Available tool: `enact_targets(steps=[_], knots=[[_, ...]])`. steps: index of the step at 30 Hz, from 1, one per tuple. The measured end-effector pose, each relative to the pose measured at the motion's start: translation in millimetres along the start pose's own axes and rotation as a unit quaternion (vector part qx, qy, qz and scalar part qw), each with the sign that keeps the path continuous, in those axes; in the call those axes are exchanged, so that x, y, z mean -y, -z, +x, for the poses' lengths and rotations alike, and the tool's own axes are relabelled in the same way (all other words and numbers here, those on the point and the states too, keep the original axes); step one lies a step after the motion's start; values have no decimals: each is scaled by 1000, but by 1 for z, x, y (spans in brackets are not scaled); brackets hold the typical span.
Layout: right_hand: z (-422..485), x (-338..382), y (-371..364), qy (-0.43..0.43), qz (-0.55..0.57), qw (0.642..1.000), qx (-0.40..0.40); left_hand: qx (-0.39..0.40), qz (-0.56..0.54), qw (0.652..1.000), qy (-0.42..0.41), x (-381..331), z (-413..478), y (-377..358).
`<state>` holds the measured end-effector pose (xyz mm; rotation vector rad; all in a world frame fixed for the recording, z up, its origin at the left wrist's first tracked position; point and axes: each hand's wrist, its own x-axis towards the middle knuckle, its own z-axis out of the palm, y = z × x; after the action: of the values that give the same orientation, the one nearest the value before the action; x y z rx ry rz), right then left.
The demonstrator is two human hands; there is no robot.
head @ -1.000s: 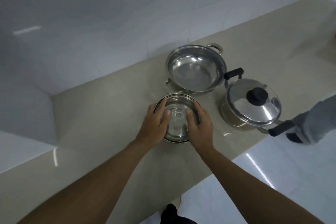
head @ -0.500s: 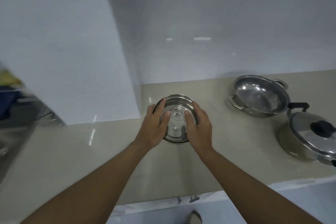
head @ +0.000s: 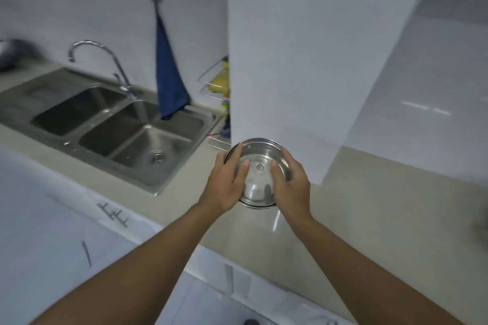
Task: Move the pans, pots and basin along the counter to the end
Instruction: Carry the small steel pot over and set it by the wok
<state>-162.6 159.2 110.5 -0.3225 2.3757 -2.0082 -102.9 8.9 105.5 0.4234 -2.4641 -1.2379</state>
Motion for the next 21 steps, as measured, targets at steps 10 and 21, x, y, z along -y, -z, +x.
enact_targets(steps=[10,21], knots=[[38,24,-171,38,23,985,168,-138,53,985,84,81,22,123],[17,56,-342,73,31,945,319,-250,74,949,180,165,6,248]])
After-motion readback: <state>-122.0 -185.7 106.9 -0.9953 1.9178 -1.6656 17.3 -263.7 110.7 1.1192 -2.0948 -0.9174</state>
